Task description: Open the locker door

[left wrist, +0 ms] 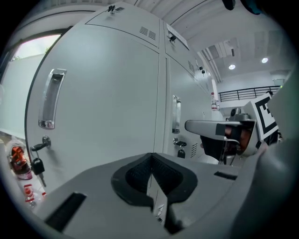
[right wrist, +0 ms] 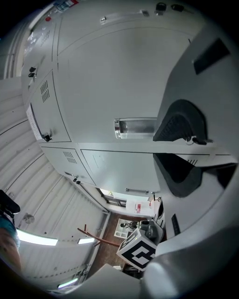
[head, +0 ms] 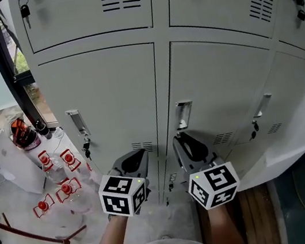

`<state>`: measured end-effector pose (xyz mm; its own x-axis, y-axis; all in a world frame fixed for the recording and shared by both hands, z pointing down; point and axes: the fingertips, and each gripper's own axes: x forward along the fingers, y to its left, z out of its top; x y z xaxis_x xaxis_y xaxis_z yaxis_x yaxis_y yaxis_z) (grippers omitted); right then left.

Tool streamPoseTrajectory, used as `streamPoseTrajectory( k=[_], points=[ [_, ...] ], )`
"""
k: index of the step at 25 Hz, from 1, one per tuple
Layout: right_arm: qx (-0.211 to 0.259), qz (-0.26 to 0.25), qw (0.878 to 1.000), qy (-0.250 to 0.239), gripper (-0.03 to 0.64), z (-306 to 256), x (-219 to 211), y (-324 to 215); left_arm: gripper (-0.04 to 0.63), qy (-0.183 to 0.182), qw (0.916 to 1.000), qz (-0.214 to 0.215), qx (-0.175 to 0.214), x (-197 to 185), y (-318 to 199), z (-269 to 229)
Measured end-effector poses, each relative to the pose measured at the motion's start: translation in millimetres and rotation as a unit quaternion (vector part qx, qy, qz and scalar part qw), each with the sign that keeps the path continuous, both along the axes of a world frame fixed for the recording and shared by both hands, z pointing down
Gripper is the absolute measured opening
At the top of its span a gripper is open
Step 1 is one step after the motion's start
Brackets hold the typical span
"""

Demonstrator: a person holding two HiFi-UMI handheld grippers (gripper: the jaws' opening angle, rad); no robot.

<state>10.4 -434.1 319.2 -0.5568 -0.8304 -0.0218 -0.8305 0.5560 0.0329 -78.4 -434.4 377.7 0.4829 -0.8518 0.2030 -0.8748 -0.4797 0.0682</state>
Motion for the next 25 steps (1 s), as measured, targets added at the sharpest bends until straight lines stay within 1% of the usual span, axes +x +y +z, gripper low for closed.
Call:
streamPoseTrajectory(
  k=[6, 16, 20, 25],
  points=[
    [0.014, -0.016, 1.000, 0.000, 0.087, -6.8, -0.4, -17.6, 0.006, -0.005, 0.9999, -0.012, 0.005, 3.4, -16.0, -1.9],
    [0.017, -0.036, 0.999, 0.007, 0.140, -9.2, -3.8, -33.6, 0.006, -0.008, 0.9999, -0.010, 0.002, 15.1, -32.5, 1.2],
    [0.011, -0.046, 0.999, -0.003, 0.143, -9.6, -6.6, -36.1, 0.006, -0.010, 0.9999, -0.010, 0.003, 16.3, -32.8, -0.3],
    [0.012, -0.054, 0.998, -0.009, 0.147, -9.5, -12.5, -38.2, 0.006, -0.008, 0.9997, -0.022, 0.001, 7.6, -32.9, 1.8]
  ],
)
